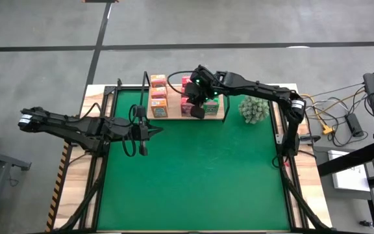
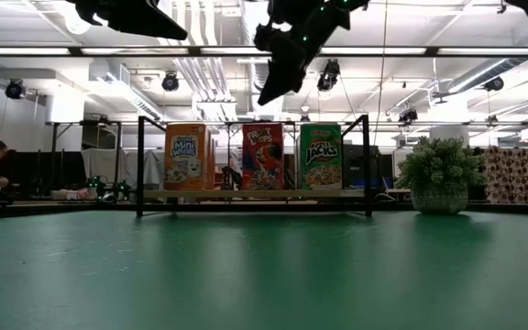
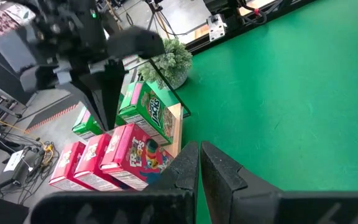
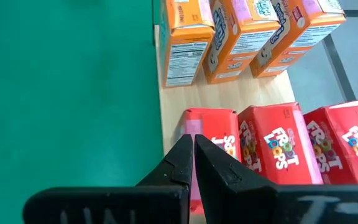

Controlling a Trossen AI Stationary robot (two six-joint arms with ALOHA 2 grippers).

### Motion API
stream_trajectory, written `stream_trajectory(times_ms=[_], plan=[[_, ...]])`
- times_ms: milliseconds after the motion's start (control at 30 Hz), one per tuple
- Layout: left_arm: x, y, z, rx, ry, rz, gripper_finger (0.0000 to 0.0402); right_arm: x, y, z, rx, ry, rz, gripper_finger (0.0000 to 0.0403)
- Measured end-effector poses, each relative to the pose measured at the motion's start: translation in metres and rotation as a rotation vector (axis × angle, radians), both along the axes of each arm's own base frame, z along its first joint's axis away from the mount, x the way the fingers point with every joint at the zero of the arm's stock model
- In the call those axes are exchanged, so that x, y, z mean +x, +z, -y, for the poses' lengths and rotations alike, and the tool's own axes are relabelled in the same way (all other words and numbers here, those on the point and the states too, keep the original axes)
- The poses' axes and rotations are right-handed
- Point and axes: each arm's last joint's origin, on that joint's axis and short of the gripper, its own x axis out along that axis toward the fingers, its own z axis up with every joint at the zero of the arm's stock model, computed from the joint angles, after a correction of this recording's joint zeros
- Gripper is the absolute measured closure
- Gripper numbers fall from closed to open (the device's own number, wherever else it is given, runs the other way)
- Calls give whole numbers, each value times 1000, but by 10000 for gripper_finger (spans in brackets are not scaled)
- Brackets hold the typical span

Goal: Stack cereal on shelf
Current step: Adjust the red cereal boxes on the shelf

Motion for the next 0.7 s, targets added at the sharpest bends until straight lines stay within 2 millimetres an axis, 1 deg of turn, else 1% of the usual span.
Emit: stream_trajectory(times_ms=[100,167,333,500,600,700], plan=[[0,0,0,0,0,0,402,-3,4,-8,12,9,-15,394],[0,0,0,0,0,0,402,-4,2,-15,27,25,-50,394],[0,0,0,0,0,0,402,-5,-10,-28,75,34,-141,394],[0,0,0,0,0,0,402,-5,-24,-27,74,14,-193,394],[0,0,0,0,0,0,402,-5,-26,-25,17,-30,-210,394],[0,0,0,0,0,0,402,-5,-26,-24,9,-37,-209,394]])
